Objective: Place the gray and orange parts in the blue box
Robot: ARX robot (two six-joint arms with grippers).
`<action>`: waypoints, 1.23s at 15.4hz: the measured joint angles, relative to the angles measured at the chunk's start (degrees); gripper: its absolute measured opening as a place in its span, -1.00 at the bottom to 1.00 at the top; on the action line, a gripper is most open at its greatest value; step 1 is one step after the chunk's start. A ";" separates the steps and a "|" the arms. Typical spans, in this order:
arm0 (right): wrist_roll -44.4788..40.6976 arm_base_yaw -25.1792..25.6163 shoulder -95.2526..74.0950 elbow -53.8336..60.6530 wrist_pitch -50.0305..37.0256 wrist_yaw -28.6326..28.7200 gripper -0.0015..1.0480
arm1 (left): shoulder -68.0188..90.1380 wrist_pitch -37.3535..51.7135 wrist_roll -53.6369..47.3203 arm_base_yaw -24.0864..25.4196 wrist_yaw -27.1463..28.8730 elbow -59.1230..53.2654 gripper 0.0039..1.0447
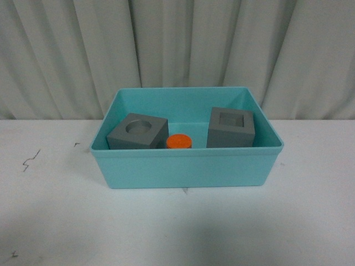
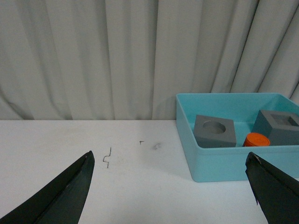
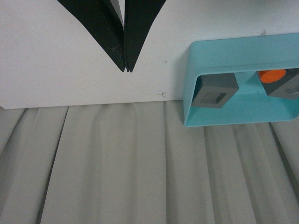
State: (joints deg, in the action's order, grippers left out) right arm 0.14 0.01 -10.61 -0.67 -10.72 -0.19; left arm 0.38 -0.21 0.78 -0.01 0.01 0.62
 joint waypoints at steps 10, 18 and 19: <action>-0.02 0.00 10.38 -0.02 10.95 0.07 -0.33 | 0.00 0.02 0.02 0.00 0.00 0.00 0.88; 0.00 0.00 10.38 -0.02 10.93 0.07 0.87 | 0.00 0.02 0.02 0.00 0.00 0.00 0.88; 0.00 0.00 10.38 -0.02 10.93 0.07 0.87 | 0.00 0.02 0.02 0.00 0.00 0.00 0.88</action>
State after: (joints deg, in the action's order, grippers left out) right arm 0.14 0.01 -0.23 -0.69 0.21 -0.12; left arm 0.38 -0.19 0.80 -0.01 0.01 0.62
